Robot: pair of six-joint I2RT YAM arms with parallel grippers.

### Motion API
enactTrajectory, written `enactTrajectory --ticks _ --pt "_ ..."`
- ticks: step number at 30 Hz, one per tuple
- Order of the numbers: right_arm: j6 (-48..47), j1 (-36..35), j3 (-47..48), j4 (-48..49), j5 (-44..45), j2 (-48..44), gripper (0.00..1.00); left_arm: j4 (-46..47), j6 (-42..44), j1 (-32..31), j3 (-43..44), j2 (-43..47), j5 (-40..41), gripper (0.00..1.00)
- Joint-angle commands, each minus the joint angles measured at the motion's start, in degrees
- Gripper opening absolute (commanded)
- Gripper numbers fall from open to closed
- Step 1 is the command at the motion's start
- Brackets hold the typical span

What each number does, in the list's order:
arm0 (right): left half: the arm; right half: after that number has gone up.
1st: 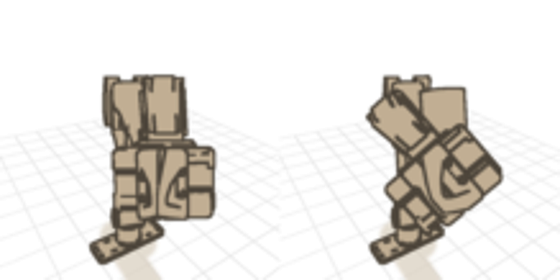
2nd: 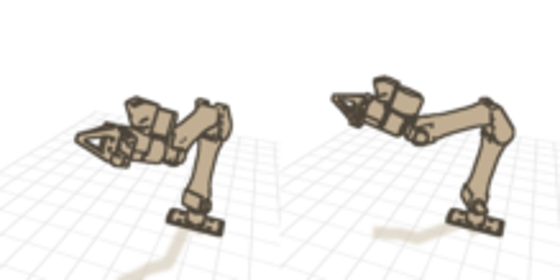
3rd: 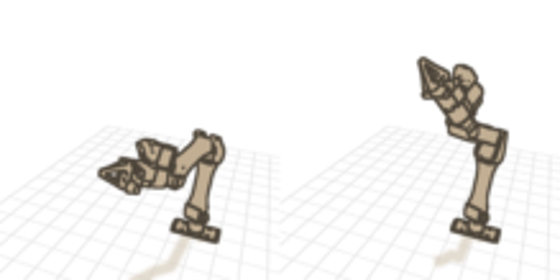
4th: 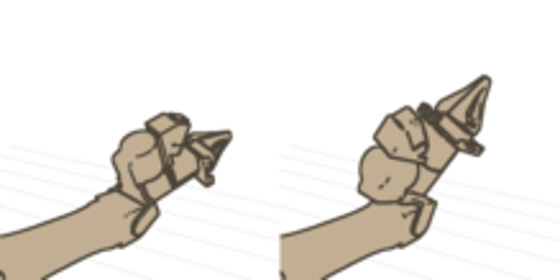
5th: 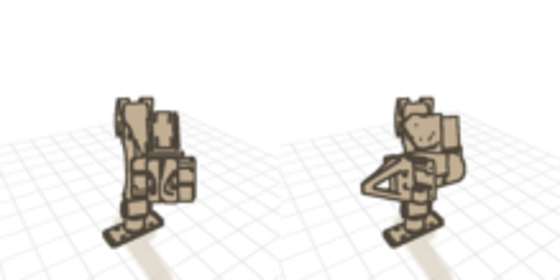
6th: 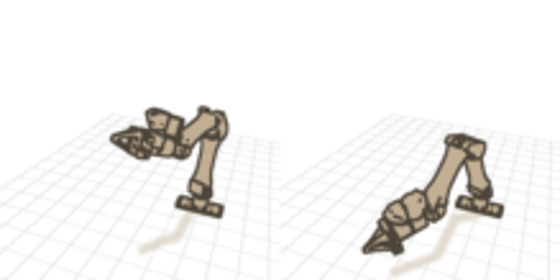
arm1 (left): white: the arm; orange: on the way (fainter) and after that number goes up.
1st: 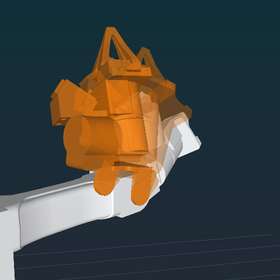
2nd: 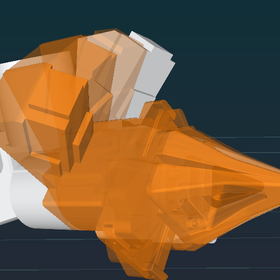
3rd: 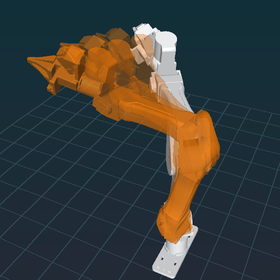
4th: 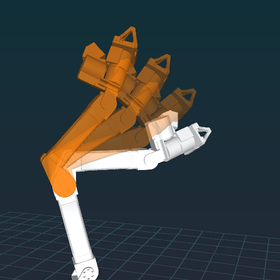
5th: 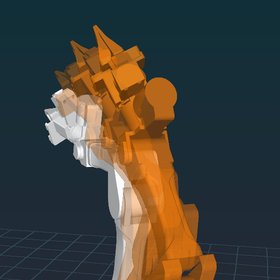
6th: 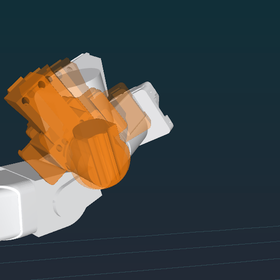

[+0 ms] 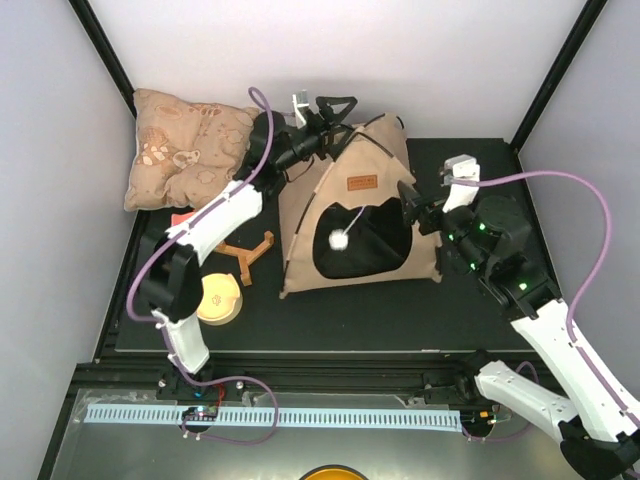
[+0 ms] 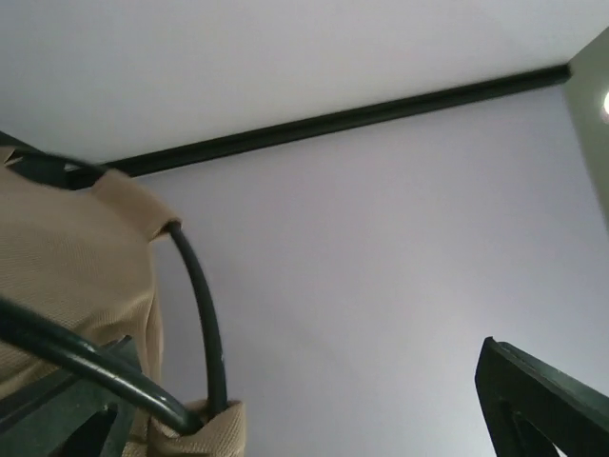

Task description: Set up the pet tent

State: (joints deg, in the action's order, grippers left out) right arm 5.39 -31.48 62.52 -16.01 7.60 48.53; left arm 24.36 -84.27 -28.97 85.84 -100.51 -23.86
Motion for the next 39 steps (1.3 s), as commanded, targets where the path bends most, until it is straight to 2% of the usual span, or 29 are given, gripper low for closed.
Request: enactTrajectory --ticks 1,3,5,12,16,17,20,24,27,31,33,36,39 --pt "3.3 0.1 -3.1 -0.3 -3.1 -0.2 0.93 -6.8 9.4 3.2 8.4 -3.2 -19.2 0.99" --pt "3.2 0.1 -5.3 0.2 -3.1 -0.1 0.93 -15.0 17.4 3.2 4.1 0.7 -18.8 0.99" --pt "2.7 0.1 -7.8 1.6 -2.8 0.3 0.93 -23.3 26.3 3.1 -1.1 6.7 -14.6 0.99" --pt "1.1 0.1 -9.4 3.2 -4.6 6.8 0.92 -47.7 51.4 3.7 -8.7 23.4 4.7 0.99" --pt "2.9 0.0 -7.8 4.3 -9.4 10.5 0.85 -57.6 63.0 4.3 -10.2 28.7 19.7 0.99" --pt "4.2 0.0 -7.4 4.5 -10.8 11.4 0.83 -59.2 64.2 5.0 -10.5 29.3 23.4 0.99" --pt "10.6 -1.1 -6.0 4.9 -13.9 14.8 0.80 -61.5 66.3 9.8 -12.3 29.9 27.8 0.99" --pt "16.0 -6.4 -7.1 9.3 -16.5 17.9 0.80 -59.0 64.2 18.2 -16.7 29.7 29.0 0.99" --pt "17.3 -11.3 -8.2 13.6 -15.1 19.6 0.79 -56.4 61.4 22.7 -19.0 28.8 29.6 0.99" --pt "19.8 -14.5 -7.2 17.6 -11.6 24.7 0.78 -50.0 63.6 23.3 -20.9 25.8 29.7 0.99" --pt "21.0 -14.6 -6.4 19.6 -9.0 27.1 0.76 -49.7 65.7 23.3 -18.1 21.7 31.7 0.99" --pt "20.5 -14.4 -4.3 21.8 -1.8 30.7 0.62 -52.1 66.3 24.2 -10.7 13.3 35.7 0.99" --pt "19.9 -12.3 1.1 18.6 5.1 35.0 0.40 -58.0 66.9 26.2 -1.1 3.7 35.2 0.99"
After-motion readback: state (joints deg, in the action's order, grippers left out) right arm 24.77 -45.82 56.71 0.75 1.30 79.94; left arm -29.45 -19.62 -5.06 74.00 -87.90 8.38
